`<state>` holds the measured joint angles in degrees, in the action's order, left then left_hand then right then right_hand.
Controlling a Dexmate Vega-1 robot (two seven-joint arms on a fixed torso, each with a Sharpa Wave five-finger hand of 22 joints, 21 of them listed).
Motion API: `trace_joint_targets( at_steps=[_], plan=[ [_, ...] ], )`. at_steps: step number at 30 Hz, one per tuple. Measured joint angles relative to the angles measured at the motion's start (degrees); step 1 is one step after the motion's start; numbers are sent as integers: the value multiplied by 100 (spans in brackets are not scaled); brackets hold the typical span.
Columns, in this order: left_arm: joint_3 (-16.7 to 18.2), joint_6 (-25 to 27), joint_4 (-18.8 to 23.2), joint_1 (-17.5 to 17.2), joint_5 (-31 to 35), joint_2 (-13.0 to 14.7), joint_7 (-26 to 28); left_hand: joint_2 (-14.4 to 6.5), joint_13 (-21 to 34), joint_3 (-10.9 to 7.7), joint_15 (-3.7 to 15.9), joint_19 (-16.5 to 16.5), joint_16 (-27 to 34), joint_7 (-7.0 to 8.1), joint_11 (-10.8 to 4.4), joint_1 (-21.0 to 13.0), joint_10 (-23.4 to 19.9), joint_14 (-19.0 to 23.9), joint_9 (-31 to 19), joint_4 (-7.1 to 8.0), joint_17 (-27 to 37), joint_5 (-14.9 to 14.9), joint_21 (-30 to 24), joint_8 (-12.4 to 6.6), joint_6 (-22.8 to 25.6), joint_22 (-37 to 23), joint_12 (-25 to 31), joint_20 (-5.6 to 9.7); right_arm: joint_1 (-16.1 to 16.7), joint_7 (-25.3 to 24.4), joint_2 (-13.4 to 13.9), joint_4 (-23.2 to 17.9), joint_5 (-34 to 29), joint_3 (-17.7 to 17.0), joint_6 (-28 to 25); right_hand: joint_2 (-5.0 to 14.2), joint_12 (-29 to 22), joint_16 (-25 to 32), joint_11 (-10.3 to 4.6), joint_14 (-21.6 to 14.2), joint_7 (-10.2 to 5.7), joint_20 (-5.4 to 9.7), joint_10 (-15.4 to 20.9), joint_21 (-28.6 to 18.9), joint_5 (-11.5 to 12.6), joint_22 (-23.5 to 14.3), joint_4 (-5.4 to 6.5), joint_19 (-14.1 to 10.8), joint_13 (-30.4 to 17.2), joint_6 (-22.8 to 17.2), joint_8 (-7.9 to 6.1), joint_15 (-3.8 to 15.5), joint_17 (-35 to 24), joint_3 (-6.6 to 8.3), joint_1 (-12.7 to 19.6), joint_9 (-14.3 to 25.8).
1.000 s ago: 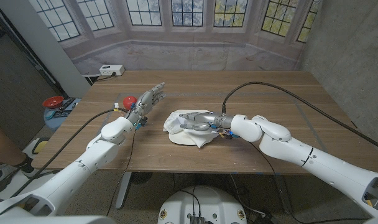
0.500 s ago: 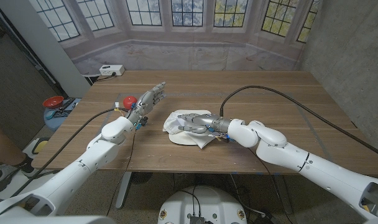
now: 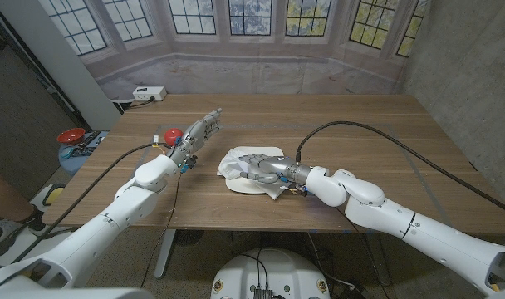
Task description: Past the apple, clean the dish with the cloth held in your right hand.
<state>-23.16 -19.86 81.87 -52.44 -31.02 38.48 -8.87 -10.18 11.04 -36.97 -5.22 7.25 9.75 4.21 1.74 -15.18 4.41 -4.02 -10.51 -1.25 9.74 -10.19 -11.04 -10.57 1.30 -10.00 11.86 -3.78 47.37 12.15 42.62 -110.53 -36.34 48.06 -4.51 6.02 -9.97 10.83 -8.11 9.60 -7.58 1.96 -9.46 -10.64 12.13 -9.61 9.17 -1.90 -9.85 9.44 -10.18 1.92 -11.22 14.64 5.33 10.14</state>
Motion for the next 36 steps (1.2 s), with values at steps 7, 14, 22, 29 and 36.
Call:
trace_joint_targets(
  at_steps=[7, 14, 22, 29, 36],
  plan=[
    [-8, -23, 56, -15, 38, 26, -1, 0, 0, 0, 0, 0, 0, 0, 0, 0, 0, 0, 0, 0, 0, 0, 0, 0, 0, 0, 0, 0, 83, -206, -19, 166, -41, -14, 81, 0, 0, 0, 0, 0, 0, 0, 0, 0, 0, 1, -24, 0, 0, 0, 0, 0, 3, 24, 0, 0],
    [-10, -31, 65, -16, 65, 32, -8, 0, 0, 0, 0, 0, 23, 0, 0, 0, 0, 1, 0, 0, -1, 0, 0, 0, 1, 0, 0, 0, 97, -253, -104, 409, -41, -11, 108, 0, 0, 0, -22, 0, 0, 11, 22, -16, 0, 19, -23, -52, -17, 0, -21, 0, 3, 71, 0, 1],
    [-22, -32, 89, 0, 87, 63, -30, 0, 0, 24, 0, 0, 23, 0, 0, 0, 0, 1, 0, 24, -1, 0, 0, 0, 1, 0, 0, 0, 49, -481, -219, 714, 33, 52, 294, 0, 2, 0, -24, 0, 0, 30, 20, -6, 0, 26, 0, -29, -17, 0, -21, 0, 2, 95, 0, 1],
    [-25, -26, 97, 13, 92, 80, -42, 1, 0, 24, 0, 1, 23, 1, 0, 1, 0, 1, 0, 24, -6, 0, 0, 0, 0, 0, 0, 0, 27, -548, -267, 921, 150, 103, 385, 0, 3, 0, -43, 0, 0, 29, 1, -6, 0, 25, -1, -29, -16, -1, -21, 0, 2, 126, 0, 1],
    [-25, -42, 99, 23, 106, 84, -39, 1, 0, 81, 0, 1, 34, 20, 0, 1, 0, 1, 0, 81, 1, 0, 0, 0, -19, 0, 0, 0, 20, -538, -277, 1039, 252, 132, 394, 2, -23, 0, -42, 0, 0, 29, 1, -5, 0, 25, 16, -29, -16, -1, -43, 0, 2, 142, -2, 1]
  ],
)
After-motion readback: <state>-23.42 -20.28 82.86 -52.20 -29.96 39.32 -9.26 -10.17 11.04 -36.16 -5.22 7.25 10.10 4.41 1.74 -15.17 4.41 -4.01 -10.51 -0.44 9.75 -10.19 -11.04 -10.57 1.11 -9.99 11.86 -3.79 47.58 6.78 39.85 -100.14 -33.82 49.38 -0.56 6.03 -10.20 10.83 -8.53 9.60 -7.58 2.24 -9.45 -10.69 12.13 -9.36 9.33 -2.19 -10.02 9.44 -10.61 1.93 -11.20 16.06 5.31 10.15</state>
